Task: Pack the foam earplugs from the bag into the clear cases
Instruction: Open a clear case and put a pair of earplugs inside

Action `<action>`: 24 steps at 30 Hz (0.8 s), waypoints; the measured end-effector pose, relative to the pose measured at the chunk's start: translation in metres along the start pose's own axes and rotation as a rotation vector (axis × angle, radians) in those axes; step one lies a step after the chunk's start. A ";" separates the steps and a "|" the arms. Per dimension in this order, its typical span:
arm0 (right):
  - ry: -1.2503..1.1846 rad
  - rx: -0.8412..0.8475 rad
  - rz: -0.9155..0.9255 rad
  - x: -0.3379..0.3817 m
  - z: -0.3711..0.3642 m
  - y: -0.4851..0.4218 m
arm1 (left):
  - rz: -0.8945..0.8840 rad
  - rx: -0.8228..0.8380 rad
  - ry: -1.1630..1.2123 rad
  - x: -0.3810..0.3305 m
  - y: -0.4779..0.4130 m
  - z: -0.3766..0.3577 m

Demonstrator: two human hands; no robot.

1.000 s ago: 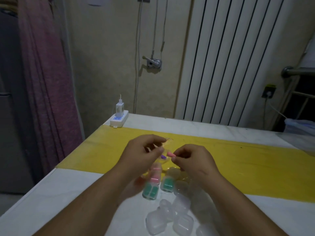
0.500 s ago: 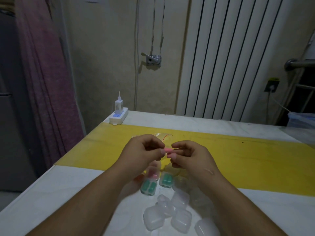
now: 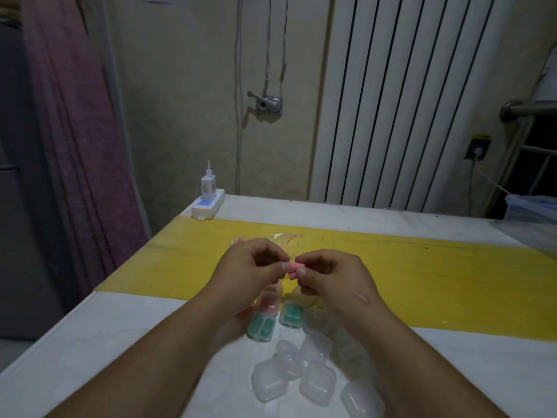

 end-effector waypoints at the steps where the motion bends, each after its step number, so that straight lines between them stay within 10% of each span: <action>1: 0.004 -0.030 0.003 -0.001 0.004 -0.001 | 0.008 -0.007 0.013 0.000 0.000 0.000; 15: 0.099 -0.230 0.026 0.001 0.039 -0.008 | -0.409 0.350 -1.014 -0.012 0.020 -0.066; 24: 0.168 -0.248 0.040 0.005 0.039 -0.006 | -0.083 0.306 -0.275 -0.007 0.015 -0.029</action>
Point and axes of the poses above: each hand's wrist, its own y-axis away from the middle knuckle, its own z-axis out of the back of the hand, x = y × z, the point moved 9 cm from there along -y, towards the middle knuckle, and after that the axes turned 7 degrees about -y, right-handed, at the moved point
